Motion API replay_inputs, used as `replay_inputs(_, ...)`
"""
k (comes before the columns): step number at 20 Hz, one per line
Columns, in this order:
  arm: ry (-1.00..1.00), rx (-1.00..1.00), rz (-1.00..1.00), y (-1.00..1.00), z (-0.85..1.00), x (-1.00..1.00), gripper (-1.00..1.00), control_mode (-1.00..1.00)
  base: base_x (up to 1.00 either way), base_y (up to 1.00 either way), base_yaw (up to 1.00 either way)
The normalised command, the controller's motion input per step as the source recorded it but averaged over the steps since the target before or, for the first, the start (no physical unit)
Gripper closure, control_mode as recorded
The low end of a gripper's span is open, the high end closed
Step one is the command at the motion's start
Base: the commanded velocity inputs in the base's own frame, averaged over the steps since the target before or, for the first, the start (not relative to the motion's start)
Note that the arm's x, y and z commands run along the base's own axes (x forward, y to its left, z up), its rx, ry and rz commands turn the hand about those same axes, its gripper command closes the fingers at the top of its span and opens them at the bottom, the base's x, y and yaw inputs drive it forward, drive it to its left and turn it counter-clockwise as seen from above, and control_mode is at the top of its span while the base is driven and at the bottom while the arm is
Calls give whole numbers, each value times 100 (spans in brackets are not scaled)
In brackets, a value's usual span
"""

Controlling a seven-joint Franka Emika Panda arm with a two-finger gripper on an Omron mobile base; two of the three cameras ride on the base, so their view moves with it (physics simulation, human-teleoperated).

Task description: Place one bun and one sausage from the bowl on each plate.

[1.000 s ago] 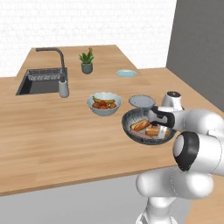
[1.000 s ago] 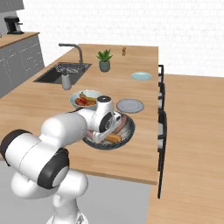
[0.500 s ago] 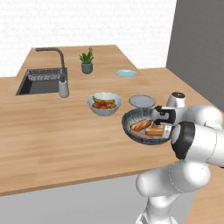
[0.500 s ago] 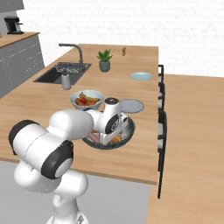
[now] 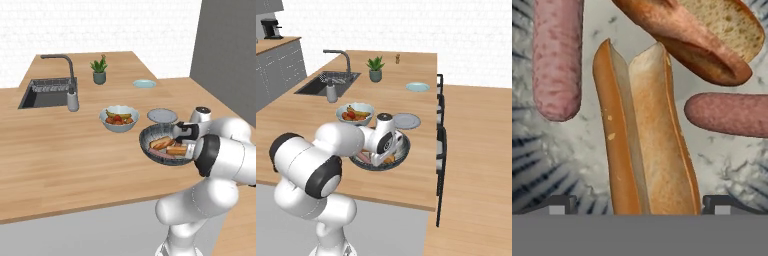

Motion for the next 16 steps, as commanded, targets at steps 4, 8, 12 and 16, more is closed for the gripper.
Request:
replay_inputs(4,0,0,0,0,-18,17,-100,-100,0,0,0)
replay_inputs(8,0,0,0,0,-6,9,-100,-100,0,0,0)
replay_inputs(12,0,0,0,0,-5,23,-100,-100,0,0,0)
replay_inputs(16,0,0,0,-8,-1,26,-100,-100,0,0,0)
